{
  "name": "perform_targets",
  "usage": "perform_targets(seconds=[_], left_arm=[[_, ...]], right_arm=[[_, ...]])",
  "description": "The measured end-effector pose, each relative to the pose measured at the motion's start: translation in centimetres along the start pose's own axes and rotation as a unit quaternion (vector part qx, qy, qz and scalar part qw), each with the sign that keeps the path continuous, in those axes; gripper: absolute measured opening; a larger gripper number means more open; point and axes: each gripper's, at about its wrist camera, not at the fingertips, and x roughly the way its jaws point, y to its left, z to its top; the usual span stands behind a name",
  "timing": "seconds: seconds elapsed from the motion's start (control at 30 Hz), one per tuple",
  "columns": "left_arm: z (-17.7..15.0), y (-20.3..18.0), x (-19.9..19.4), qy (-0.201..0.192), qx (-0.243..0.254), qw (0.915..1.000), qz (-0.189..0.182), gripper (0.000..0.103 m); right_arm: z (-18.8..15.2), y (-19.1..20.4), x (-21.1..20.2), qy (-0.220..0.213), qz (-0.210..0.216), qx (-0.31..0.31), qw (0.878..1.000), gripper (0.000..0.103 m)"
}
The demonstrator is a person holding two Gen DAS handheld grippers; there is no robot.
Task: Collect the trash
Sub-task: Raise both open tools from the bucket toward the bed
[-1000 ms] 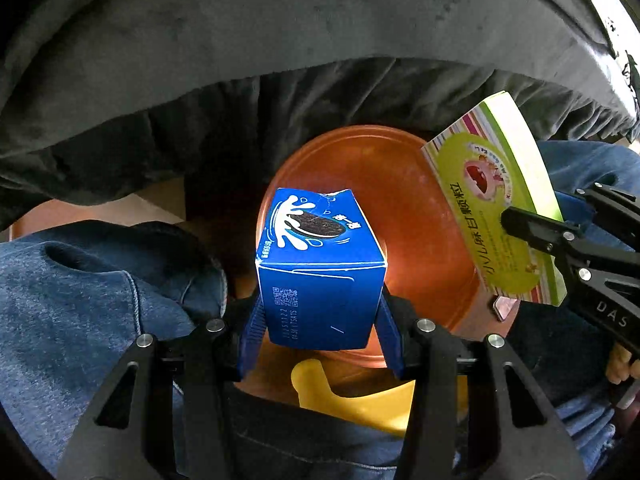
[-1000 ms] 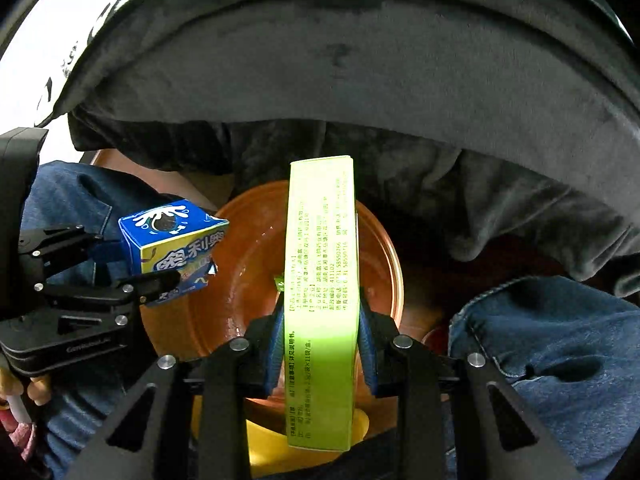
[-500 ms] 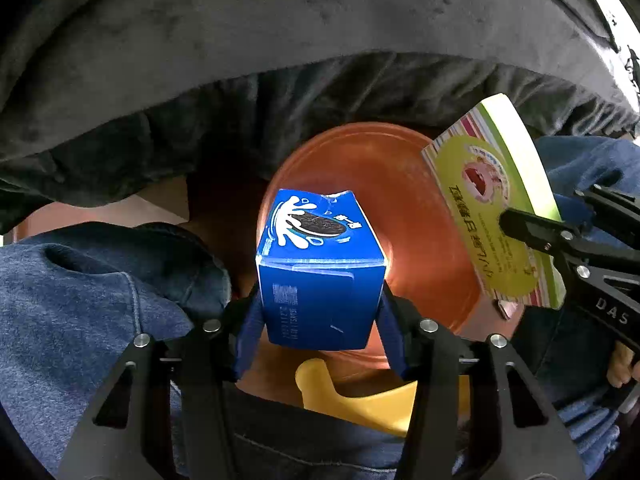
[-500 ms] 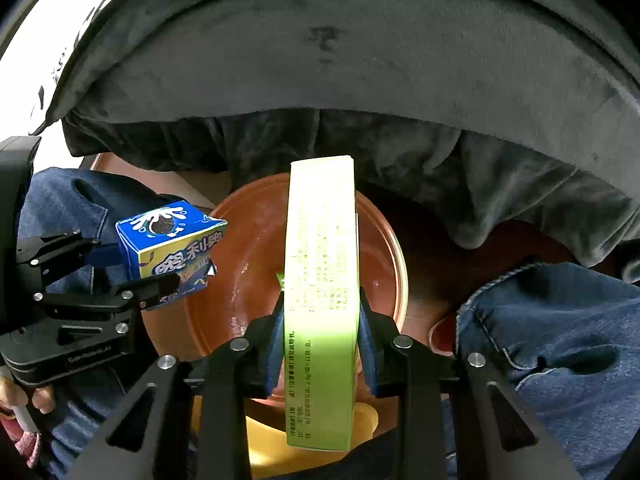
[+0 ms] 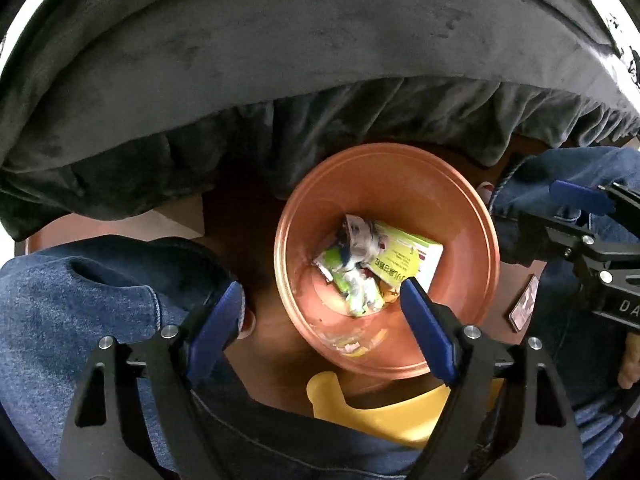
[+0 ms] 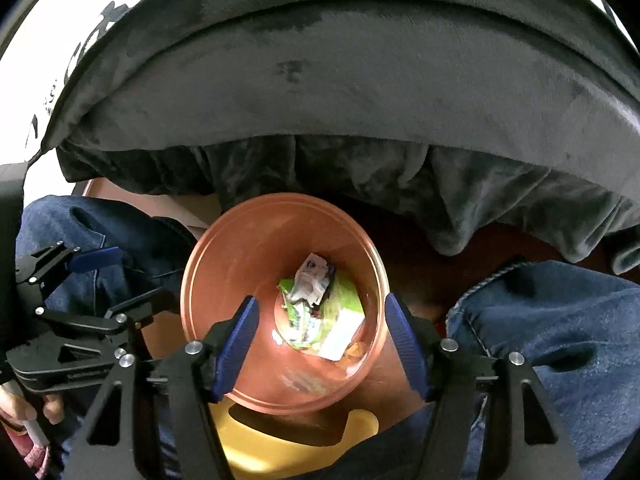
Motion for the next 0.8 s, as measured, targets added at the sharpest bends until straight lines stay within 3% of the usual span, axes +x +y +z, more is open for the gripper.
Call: perform_targets(seconds=[0.17, 0.5, 0.7, 0.8], left_arm=[[0.0, 0.2, -0.3, -0.002, -0.004, 1.0000, 0.006, 0.080], [0.5, 0.4, -2.7, -0.036, -0.005, 0.9993, 0.002, 0.082], [1.8, 1.1, -7.7, -0.113, -0.012, 0.9931, -0.029, 0.082], [3.6, 1.6, -11.6, -0.184, -0.011, 0.9823, -0.033, 0.088]], right_arm=[[0.1, 0.0, -0.1, 0.000, -0.002, 0.000, 1.000, 0.064], [0.6, 0.1, -1.9, -0.027, -0.013, -0.008, 1.000, 0.077], [1.3, 0.3, -5.6, -0.090, -0.037, -0.026, 0.995, 0.087], [1.9, 0.2, -8.2, -0.132, -0.036, -0.026, 0.990, 0.094]])
